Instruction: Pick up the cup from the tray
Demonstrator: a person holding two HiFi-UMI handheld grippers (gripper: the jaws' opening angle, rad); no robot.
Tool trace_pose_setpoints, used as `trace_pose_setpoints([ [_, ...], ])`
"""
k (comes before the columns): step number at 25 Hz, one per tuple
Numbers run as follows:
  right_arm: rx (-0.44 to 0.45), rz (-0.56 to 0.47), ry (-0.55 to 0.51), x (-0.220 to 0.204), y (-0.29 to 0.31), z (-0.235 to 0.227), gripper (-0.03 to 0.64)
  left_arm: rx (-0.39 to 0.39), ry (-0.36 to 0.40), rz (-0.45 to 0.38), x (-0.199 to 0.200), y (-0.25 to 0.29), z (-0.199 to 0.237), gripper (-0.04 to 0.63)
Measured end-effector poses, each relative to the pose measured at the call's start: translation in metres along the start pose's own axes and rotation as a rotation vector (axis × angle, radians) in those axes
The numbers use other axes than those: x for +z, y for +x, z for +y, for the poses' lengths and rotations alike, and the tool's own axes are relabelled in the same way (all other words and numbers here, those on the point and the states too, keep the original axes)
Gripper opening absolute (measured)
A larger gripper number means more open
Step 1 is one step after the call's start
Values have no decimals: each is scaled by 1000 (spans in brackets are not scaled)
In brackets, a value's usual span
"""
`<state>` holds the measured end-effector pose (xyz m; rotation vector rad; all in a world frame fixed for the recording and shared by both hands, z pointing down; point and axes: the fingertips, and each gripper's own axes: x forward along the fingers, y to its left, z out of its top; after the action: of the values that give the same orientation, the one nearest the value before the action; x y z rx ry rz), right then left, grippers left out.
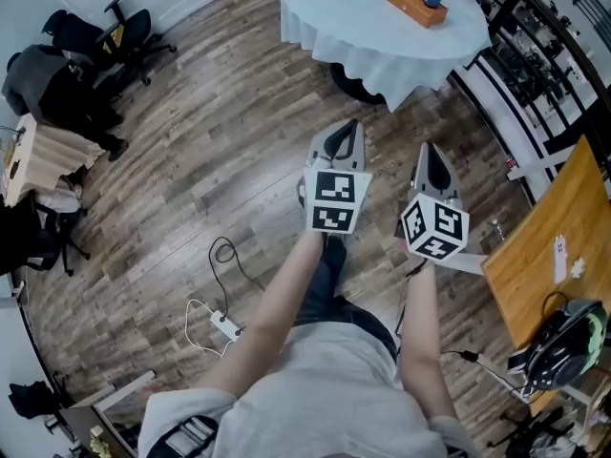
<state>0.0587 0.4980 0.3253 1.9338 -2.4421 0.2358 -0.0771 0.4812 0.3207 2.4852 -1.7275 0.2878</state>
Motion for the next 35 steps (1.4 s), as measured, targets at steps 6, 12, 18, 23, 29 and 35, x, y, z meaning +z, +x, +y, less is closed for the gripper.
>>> trace_pose_setpoints([
  [6,-12,12,-5,8,68,4,8,-18,-13,-1,13,54,42,8],
  [12,-48,15,-6,16,122,-2,9,-43,9,-8,27,105,68,8],
  [18,-78,29,7,12,152,-17,8,-75,-3,10,24,145,73,8],
  [23,-84,41,8,13,182,-31,9,-81,-15,21,25,175,77,8],
  [29,-58,39,5,15,239,-52,9,-60,-13,22,30,228,90,8],
  [35,-30,41,9,25,308,-84,8,-42,-19,22,44,300,101,8],
])
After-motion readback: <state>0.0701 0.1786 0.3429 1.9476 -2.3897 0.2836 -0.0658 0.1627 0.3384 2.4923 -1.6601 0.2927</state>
